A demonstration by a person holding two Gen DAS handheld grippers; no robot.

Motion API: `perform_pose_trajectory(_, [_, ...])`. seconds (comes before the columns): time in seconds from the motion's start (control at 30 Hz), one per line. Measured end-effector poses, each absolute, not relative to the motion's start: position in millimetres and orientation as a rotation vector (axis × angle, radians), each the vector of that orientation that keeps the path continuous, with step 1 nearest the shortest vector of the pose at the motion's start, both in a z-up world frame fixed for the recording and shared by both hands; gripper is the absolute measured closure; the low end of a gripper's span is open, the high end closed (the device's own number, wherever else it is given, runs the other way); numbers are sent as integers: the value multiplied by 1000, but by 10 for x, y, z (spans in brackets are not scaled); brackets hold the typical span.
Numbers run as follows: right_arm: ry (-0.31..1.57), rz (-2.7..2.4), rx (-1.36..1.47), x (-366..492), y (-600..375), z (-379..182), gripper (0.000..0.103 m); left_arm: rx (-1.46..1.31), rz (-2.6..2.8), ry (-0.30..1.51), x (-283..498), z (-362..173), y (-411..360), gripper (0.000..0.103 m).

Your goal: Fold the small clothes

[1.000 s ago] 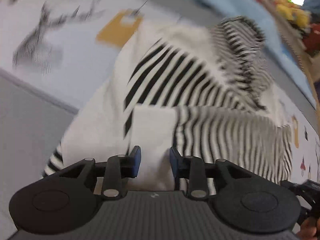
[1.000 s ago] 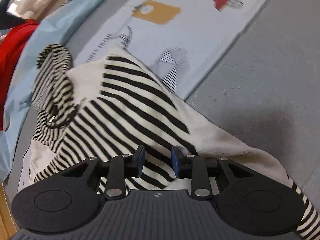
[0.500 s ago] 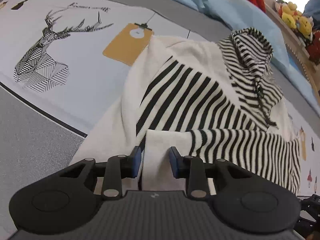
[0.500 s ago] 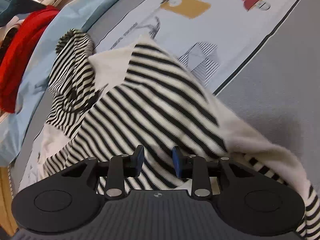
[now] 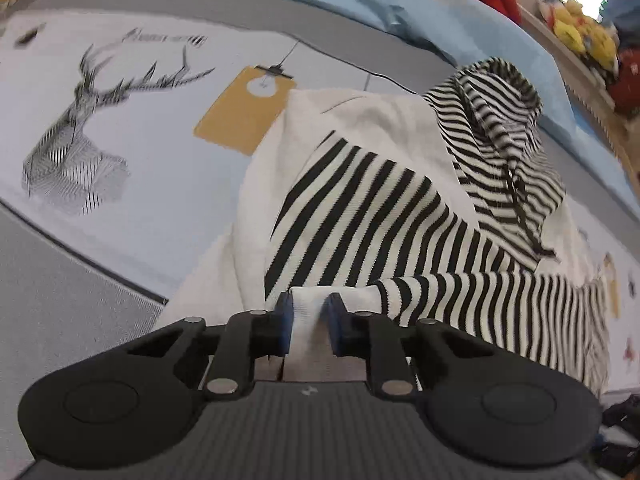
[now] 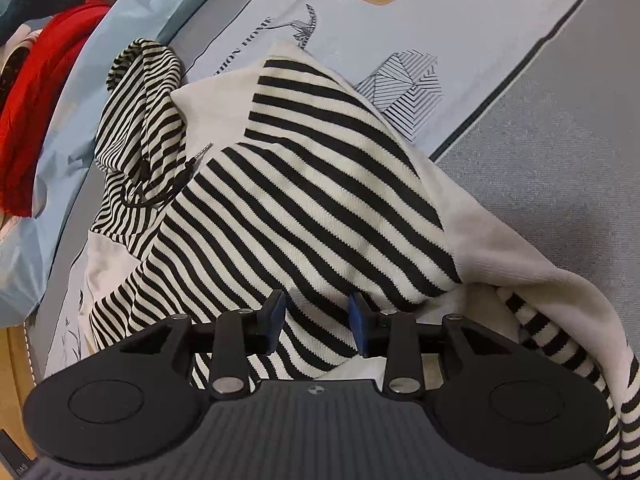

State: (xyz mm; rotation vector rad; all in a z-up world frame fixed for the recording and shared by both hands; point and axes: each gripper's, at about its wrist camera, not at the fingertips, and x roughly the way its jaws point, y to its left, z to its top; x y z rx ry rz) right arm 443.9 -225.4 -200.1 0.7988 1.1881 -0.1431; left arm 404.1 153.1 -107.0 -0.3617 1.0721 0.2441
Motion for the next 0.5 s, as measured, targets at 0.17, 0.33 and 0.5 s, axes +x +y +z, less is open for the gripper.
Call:
perform_pose_trajectory(0.17, [1186,-98,766,4462,-2175,-1958,64,-316,242,944,3991,-844,1472,100])
perform_pose_trajectory(0.33, [1181,-66,745,4481,-2112,-1933,64,-302,281,918,4010,-808,1480,98])
perform_pose_trajectory(0.5, [1199,-94,755,4476,-2140,-2000,64,-290,327,1003,4038,-889,1483,94])
